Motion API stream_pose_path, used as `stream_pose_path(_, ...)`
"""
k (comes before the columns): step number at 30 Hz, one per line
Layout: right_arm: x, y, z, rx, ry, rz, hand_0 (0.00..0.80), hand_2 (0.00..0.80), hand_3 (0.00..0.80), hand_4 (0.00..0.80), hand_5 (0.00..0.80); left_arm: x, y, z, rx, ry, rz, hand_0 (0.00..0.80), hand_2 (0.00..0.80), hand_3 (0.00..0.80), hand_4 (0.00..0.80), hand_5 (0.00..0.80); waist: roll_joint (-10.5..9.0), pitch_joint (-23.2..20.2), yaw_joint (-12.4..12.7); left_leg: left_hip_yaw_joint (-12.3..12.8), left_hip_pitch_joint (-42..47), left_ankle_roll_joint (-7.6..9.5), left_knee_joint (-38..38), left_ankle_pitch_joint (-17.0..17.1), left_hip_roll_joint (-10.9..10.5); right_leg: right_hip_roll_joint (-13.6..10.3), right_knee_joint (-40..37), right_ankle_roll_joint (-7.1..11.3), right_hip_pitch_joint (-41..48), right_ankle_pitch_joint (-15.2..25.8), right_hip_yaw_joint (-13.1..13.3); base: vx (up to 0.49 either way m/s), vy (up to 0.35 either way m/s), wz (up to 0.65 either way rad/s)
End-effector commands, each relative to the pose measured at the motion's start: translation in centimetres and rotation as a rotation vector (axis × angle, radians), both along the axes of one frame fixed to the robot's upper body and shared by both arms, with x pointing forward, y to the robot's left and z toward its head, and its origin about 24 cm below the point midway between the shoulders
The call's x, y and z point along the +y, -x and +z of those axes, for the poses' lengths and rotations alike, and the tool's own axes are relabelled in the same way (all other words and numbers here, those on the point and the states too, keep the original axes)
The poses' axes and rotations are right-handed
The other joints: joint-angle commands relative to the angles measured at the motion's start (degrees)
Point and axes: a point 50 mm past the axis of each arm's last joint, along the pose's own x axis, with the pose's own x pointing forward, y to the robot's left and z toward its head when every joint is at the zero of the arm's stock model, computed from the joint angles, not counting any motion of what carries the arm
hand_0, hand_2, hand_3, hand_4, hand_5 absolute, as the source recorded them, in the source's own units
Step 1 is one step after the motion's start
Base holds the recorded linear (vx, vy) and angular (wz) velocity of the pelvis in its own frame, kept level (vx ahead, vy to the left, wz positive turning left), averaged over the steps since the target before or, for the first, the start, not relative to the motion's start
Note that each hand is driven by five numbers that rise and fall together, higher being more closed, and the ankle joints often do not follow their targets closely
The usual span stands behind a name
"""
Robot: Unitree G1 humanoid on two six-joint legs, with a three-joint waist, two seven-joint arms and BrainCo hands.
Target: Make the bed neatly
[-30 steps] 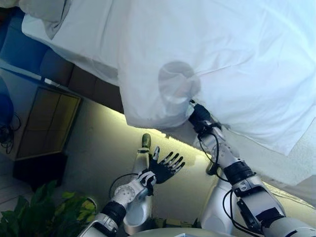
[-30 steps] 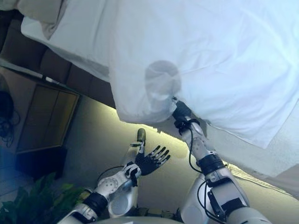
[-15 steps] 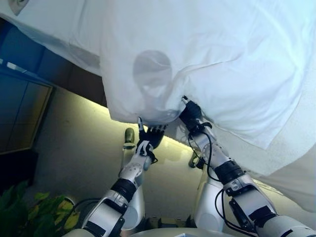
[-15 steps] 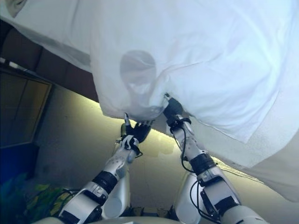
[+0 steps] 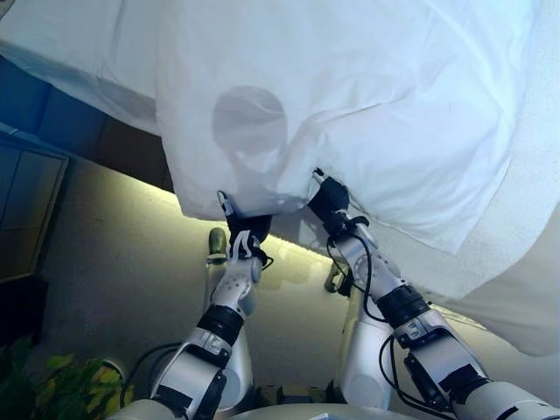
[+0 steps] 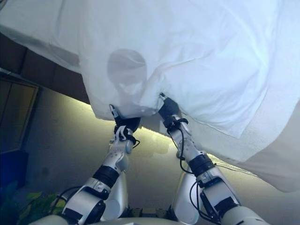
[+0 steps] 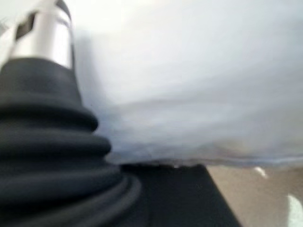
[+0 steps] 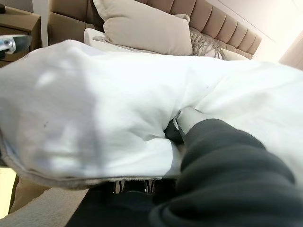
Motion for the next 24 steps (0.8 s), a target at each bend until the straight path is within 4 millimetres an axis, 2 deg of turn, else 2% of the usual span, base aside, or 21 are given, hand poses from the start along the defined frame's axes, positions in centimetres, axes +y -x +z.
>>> stream_pose_path(1, 1.4, 0.3, 4.7, -0.195, -0.103, 0.065, 0.8, 0.8, 0.8, 0.8, 0.8, -0.4, -0.8, 2.5, -0.155, 0.029, 0.007, 0.0, 0.0, 0.0, 0.0, 0.0, -0.98, -1.0, 0.8, 0.4, -3.3, 4.37, 2.8, 3.7, 0.7, -3.0, -7.2, 5.27, 1.1, 11.1, 5.0, -0.002, 0.025, -0.04)
stream_pose_path(4, 1.5, 0.3, 4.3, -0.183, -0.107, 0.063, 0.8, 0.8, 0.8, 0.8, 0.8, 0.0, -1.1, 3.1, -0.188, 0.029, 0.025, 0.0, 0.0, 0.0, 0.0, 0.0, -1.09, -0.9, 0.8, 0.6, -3.2, 4.43, 3.0, 3.6, 0.7, -2.9, -7.1, 5.12, 1.3, 11.1, 5.0, 0.004, 0.006, -0.03)
stream_pose_path(9, 1.3, 0.0, 4.0, -0.161, -0.109, 0.06, 0.8, 0.8, 0.8, 0.8, 0.8, 1.3, -2.2, 5.1, -0.261, 0.015, 0.049, 0.0, 0.0, 0.0, 0.0, 0.0, -0.59, -0.8, 0.4, 1.3, -2.7, 4.52, 2.7, 3.7, 0.7, -2.8, -7.2, 4.81, 1.7, 10.8, 5.0, 0.004, 0.044, -0.02)
stream_pose_path(10, 1.3, 0.0, 4.0, -0.157, -0.111, 0.06, 0.8, 0.8, 0.8, 0.8, 0.8, 1.4, -2.4, 5.4, -0.27, 0.01, 0.048, 0.445, 0.445, 0.445, 0.445, 0.445, -0.44, -0.8, 0.3, 1.4, -2.5, 4.53, 2.5, 3.7, 0.6, -2.8, -7.4, 4.75, 1.9, 10.7, 5.1, 0.003, 0.059, -0.05)
stream_pose_path(11, 1.2, -0.1, 4.0, -0.155, -0.111, 0.059, 0.8, 0.8, 0.8, 0.8, 0.8, 1.5, -2.5, 5.7, -0.282, 0.005, 0.046, 0.8, 0.8, 0.8, 0.8, 0.8, -0.28, -0.8, 0.3, 1.5, -2.4, 4.59, 2.4, 3.8, 0.4, -2.8, -7.5, 4.68, 2.0, 10.8, 5.1, 0.0, 0.049, -0.05)
stream_pose_path(14, 1.0, -0.1, 3.9, -0.153, -0.116, 0.055, 0.8, 0.8, 0.8, 0.8, 0.8, 1.9, -2.7, 6.1, -0.301, -0.004, 0.056, 0.8, 0.8, 0.8, 0.8, 0.8, 0.0, -0.8, 0.1, 1.6, -2.1, 4.51, 2.1, 3.9, 0.2, -2.9, -8.1, 4.66, 2.3, 11.1, 5.1, -0.033, 0.038, -0.05)
stream_pose_path(15, 1.0, -0.1, 3.8, -0.153, -0.121, 0.052, 0.8, 0.8, 0.8, 0.8, 0.8, 2.1, -2.7, 6.2, -0.307, -0.012, 0.06, 0.8, 0.8, 0.8, 0.8, 0.8, 0.09, -0.7, 0.0, 1.8, -2.2, 4.89, 0.8, 6.1, -0.1, -2.9, -9.7, 4.15, 2.2, 13.1, 4.9, -0.094, 0.061, -0.05)
stream_pose_path(17, 0.8, 0.0, 3.5, -0.141, -0.138, 0.036, 0.8, 0.8, 0.8, 0.8, 0.8, 2.5, -2.6, 6.3, -0.309, -0.054, 0.069, 0.8, 0.8, 0.8, 0.8, 0.8, 0.47, -0.6, -0.1, 2.0, -1.8, 4.86, 0.2, 6.2, -0.4, -3.0, -10.5, 4.17, 2.6, 13.4, 4.8, -0.059, 0.063, -0.03)
stream_pose_path(21, -0.3, 0.1, 2.2, -0.127, -0.131, -0.047, 0.8, 0.8, 0.8, 0.8, 0.8, 3.3, -2.3, 6.1, -0.311, -0.147, 0.089, 0.8, 0.8, 0.8, 0.8, 0.8, 1.29, -0.3, 0.0, 2.0, -1.6, 4.98, -0.6, 6.4, -0.9, -3.4, -11.2, 4.31, 2.8, 13.8, 4.7, -0.039, 0.038, -0.01)
stream_pose_path(24, -1.7, 0.0, 0.3, -0.1, -0.148, -0.109, 0.8, 0.8, 0.8, 0.8, 0.8, 4.0, -1.9, 5.4, -0.286, -0.183, 0.11, 0.8, 0.8, 0.8, 0.8, 0.8, 2.57, -0.2, 0.0, 2.4, -0.9, 4.95, -1.8, 6.7, -1.5, -4.0, -12.2, 4.56, 3.1, 14.1, 4.7, -0.044, 0.083, -0.01)
